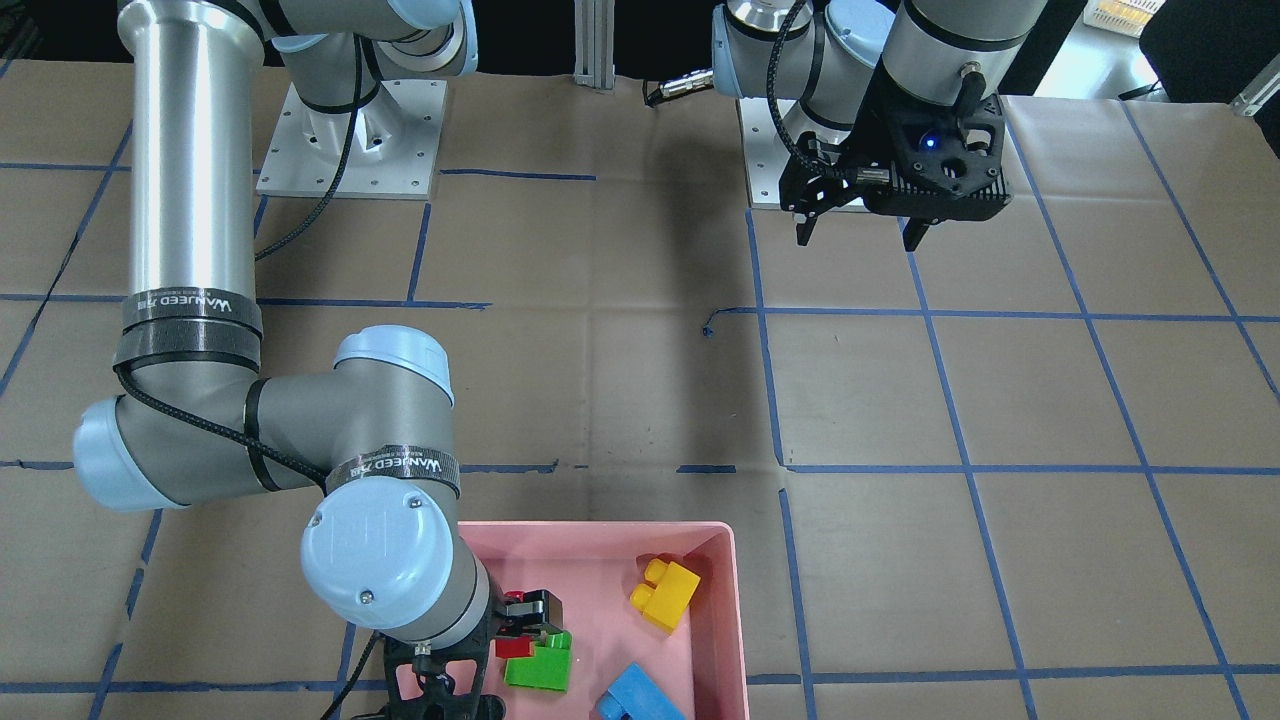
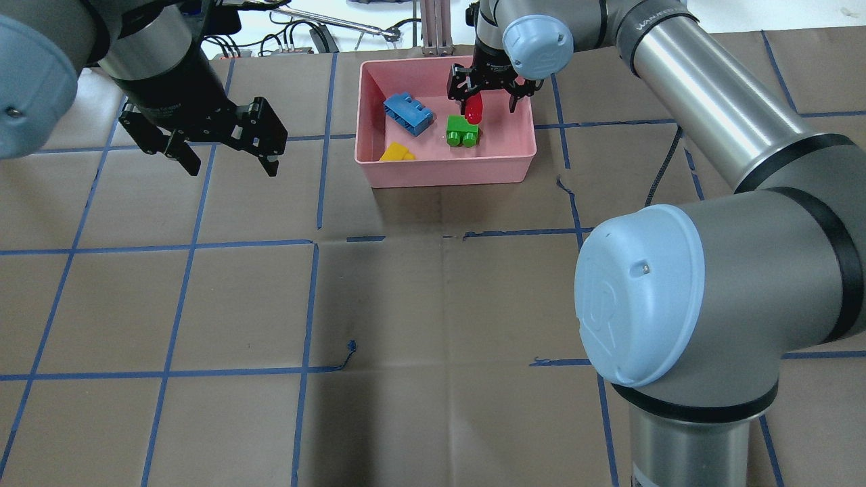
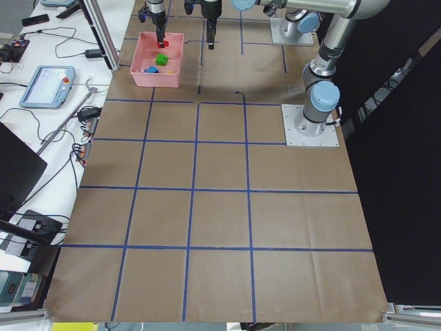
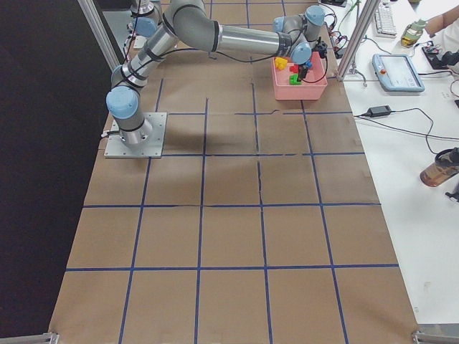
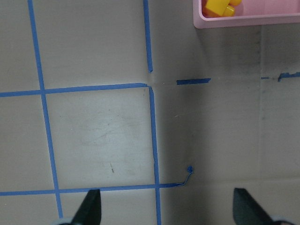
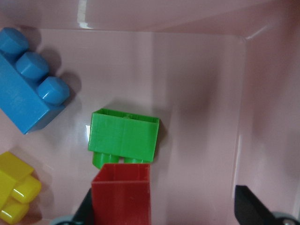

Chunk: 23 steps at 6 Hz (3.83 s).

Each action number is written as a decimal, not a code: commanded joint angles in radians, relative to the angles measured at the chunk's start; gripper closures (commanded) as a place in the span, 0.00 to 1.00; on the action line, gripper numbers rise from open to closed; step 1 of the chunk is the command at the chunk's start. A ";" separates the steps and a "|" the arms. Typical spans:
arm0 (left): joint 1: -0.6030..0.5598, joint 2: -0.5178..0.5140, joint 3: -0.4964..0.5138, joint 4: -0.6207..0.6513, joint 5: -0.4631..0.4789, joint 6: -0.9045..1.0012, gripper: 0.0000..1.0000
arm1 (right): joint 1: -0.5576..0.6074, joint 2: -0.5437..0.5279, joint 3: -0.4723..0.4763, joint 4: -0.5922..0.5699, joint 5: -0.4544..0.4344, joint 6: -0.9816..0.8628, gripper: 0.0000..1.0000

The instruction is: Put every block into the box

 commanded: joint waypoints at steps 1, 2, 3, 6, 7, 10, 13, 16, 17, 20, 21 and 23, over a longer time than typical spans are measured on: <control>0.000 0.001 0.000 0.000 0.000 0.000 0.01 | -0.002 -0.054 0.006 0.081 -0.009 -0.003 0.01; 0.000 0.001 0.000 0.001 -0.001 0.000 0.01 | -0.002 -0.070 0.009 0.104 -0.014 -0.021 0.01; 0.000 0.001 0.000 0.001 -0.001 0.000 0.01 | -0.002 -0.067 0.009 0.099 -0.037 -0.100 0.01; 0.000 0.001 0.000 0.006 -0.001 0.000 0.01 | -0.004 -0.056 0.011 -0.027 -0.097 -0.371 0.01; 0.000 0.001 0.000 0.009 -0.001 0.000 0.01 | -0.005 -0.050 0.009 -0.038 -0.085 -0.312 0.01; 0.000 -0.001 0.001 0.010 -0.001 0.000 0.01 | -0.022 -0.077 0.006 -0.131 -0.081 -0.014 0.01; 0.000 -0.001 0.000 0.010 -0.001 0.000 0.01 | -0.025 -0.097 0.008 -0.101 -0.024 0.182 0.01; 0.026 0.001 0.001 0.007 -0.001 0.000 0.01 | -0.024 -0.085 0.009 0.000 0.050 0.318 0.01; 0.026 0.001 0.001 0.007 -0.001 0.000 0.01 | -0.028 -0.102 0.008 0.023 0.046 0.307 0.00; 0.026 0.001 0.001 0.009 -0.001 0.000 0.01 | -0.100 -0.284 0.041 0.294 -0.029 0.065 0.01; 0.025 -0.001 0.001 0.009 -0.001 0.000 0.01 | -0.119 -0.365 0.120 0.315 -0.078 0.025 0.01; 0.026 -0.002 0.001 0.010 -0.003 0.000 0.01 | -0.124 -0.593 0.356 0.333 -0.138 -0.018 0.01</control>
